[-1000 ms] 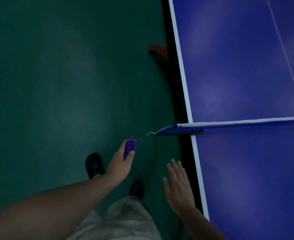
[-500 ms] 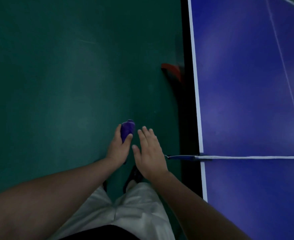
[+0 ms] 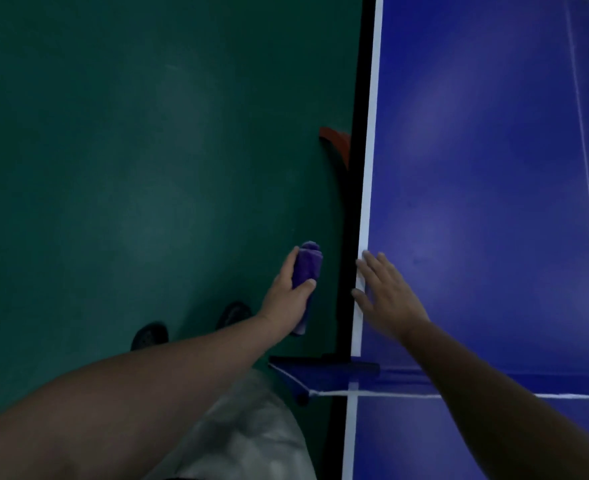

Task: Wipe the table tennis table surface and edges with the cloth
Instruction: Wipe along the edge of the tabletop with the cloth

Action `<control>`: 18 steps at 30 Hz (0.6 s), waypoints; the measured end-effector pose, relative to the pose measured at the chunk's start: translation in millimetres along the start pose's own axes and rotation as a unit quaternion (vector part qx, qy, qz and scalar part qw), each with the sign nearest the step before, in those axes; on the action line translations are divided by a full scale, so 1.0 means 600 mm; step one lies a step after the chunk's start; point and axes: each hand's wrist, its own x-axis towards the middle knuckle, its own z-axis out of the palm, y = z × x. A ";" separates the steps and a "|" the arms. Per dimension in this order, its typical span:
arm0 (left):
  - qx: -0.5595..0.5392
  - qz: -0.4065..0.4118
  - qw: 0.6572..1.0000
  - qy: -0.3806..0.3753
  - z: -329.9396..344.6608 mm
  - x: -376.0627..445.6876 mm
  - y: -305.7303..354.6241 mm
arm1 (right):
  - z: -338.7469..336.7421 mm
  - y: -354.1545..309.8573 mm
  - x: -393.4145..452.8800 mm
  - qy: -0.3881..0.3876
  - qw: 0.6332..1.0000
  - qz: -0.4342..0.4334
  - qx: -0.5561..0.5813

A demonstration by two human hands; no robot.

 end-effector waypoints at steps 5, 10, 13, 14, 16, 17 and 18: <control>0.030 -0.030 0.998 -0.046 0.078 0.038 -0.018 | 0.045 0.072 0.022 0.034 0.999 -0.006 -0.024; 0.106 -0.036 0.988 -0.108 0.118 0.044 -0.054 | 0.072 0.077 0.047 0.112 0.993 0.004 0.022; 0.104 -0.053 0.987 -0.107 0.139 0.034 -0.080 | 0.081 0.084 0.049 0.137 0.990 -0.011 0.021; 0.106 -0.057 0.987 -0.110 0.142 0.029 -0.089 | 0.082 0.086 0.050 0.139 0.990 -0.015 0.021; 0.113 -0.066 0.985 -0.115 0.145 0.024 -0.100 | 0.080 0.088 0.053 0.144 0.989 -0.018 0.022; 0.113 -0.070 0.985 -0.113 0.145 0.026 -0.101 | 0.080 0.089 0.053 0.146 0.989 -0.017 0.020; 0.113 -0.070 0.985 -0.107 0.147 0.032 -0.098 | 0.079 0.089 0.053 0.147 0.989 -0.017 0.018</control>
